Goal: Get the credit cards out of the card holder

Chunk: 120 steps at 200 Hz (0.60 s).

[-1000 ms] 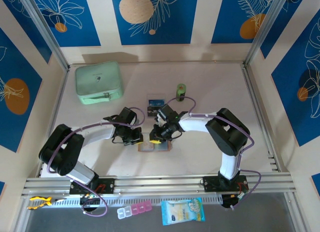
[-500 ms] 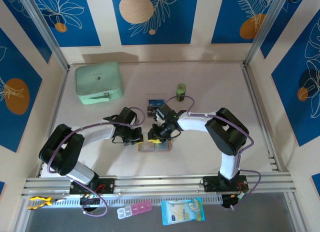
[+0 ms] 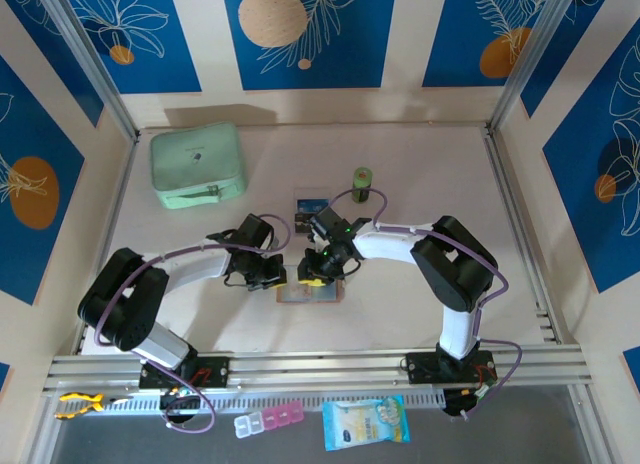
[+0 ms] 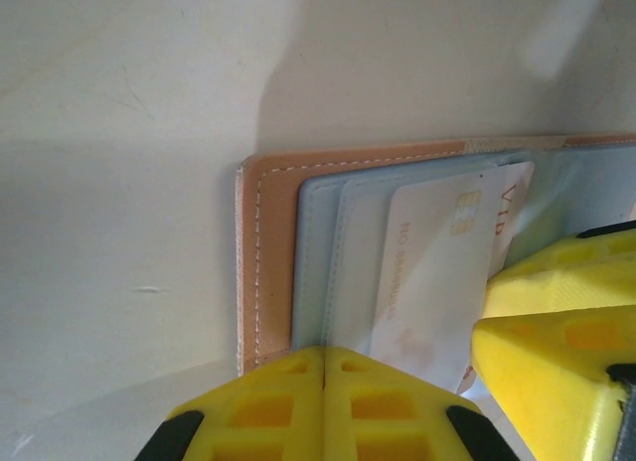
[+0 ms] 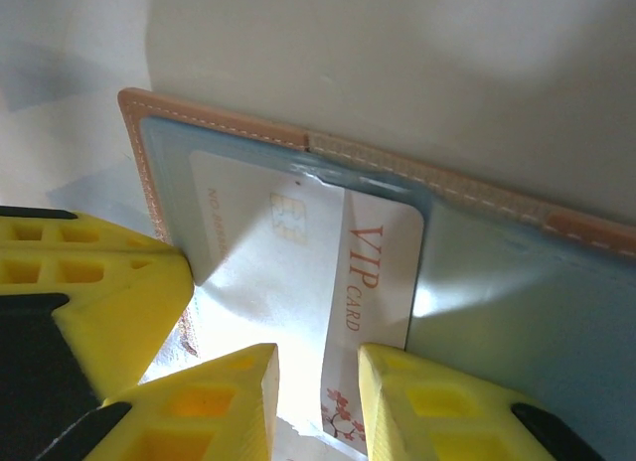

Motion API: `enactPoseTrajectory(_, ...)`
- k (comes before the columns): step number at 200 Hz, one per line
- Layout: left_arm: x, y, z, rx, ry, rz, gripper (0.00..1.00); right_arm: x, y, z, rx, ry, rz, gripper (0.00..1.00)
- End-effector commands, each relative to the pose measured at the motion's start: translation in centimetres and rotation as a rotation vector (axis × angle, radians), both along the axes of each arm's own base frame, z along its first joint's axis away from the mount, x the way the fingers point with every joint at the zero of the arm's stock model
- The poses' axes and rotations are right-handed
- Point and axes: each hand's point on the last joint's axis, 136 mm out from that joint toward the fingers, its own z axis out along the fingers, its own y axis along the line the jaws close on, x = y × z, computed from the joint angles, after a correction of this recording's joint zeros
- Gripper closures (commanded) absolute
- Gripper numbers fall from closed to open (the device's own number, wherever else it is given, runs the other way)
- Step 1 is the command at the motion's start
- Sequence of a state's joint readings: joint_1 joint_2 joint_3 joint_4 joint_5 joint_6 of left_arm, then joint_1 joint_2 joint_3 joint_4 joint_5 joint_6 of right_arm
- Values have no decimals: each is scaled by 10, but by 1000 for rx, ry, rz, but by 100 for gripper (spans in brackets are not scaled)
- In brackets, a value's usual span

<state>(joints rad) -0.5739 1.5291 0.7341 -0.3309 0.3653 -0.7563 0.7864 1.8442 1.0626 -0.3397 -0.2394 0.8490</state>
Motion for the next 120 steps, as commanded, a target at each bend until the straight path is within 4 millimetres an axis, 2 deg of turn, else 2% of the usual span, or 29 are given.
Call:
enactPoseTrajectory(1,4,1,10,2,-8,-4,94,-5,-6,4,-33,0,8,71)
enactPoseTrajectory(59,7,-15,27,-73,-26,-22,94,-3,-6,14,-13,-20,2,71)
enactPoseTrajectory(102,1,-33,22,-136,6,-41,95,-3,-9,14,-8,-23,-15,71)
enactPoseTrajectory(120,0,-33,15,-128,16,-38,96,-3,-11,13,-14,-21,-17,71)
